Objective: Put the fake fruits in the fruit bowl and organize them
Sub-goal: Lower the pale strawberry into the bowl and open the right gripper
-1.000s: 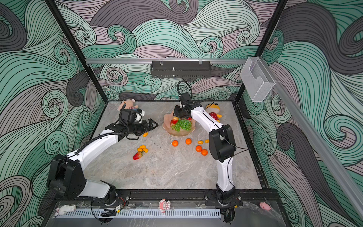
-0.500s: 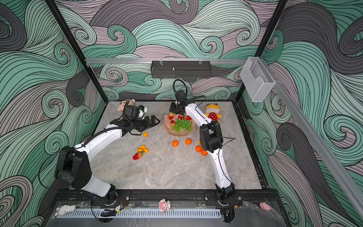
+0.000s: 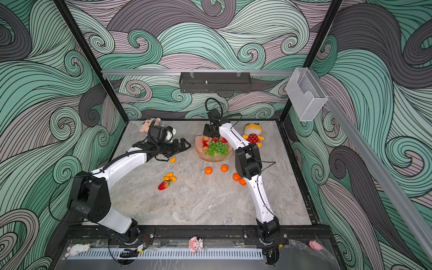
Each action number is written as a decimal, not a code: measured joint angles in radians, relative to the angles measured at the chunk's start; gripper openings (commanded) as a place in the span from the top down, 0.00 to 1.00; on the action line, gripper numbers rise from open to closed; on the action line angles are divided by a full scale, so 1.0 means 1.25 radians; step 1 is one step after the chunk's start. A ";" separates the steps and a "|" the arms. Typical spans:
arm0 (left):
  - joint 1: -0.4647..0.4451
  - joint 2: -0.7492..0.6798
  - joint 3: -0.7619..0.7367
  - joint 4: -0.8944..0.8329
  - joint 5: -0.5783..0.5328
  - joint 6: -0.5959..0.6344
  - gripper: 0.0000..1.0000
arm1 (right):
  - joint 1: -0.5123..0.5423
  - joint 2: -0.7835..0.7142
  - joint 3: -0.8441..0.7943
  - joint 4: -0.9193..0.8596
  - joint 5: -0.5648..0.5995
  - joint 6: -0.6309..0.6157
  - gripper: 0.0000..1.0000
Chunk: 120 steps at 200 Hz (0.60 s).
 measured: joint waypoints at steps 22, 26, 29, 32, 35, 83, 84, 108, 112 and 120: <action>0.000 0.002 0.004 0.000 0.000 0.001 0.01 | -0.001 0.000 0.009 -0.010 0.027 -0.013 0.92; 0.000 0.002 0.004 0.000 0.000 0.001 0.01 | -0.001 0.000 0.011 -0.012 0.031 -0.014 0.91; 0.000 0.003 0.004 0.000 0.000 0.002 0.01 | -0.001 0.000 0.012 -0.013 0.033 -0.016 0.89; 0.000 0.003 0.004 0.000 0.000 0.002 0.01 | -0.001 0.000 0.014 -0.014 0.035 -0.017 0.88; 0.000 0.004 0.004 0.000 0.000 0.002 0.01 | -0.001 0.000 0.015 -0.015 0.038 -0.020 0.86; 0.000 0.005 0.004 -0.003 0.000 0.002 0.01 | -0.004 0.000 0.022 -0.028 0.062 -0.041 0.76; 0.000 0.005 0.004 -0.003 0.000 0.002 0.01 | -0.004 0.000 0.022 -0.029 0.062 -0.041 0.76; 0.000 0.003 0.004 -0.013 -0.002 0.002 0.02 | -0.004 -0.001 0.022 -0.034 0.069 -0.055 0.75; 0.000 0.002 0.004 -0.017 -0.003 0.002 0.01 | -0.004 -0.001 0.022 -0.035 0.070 -0.057 0.75; 0.000 -0.002 0.004 -0.023 -0.004 0.002 0.01 | -0.004 -0.002 0.022 -0.038 0.071 -0.063 0.75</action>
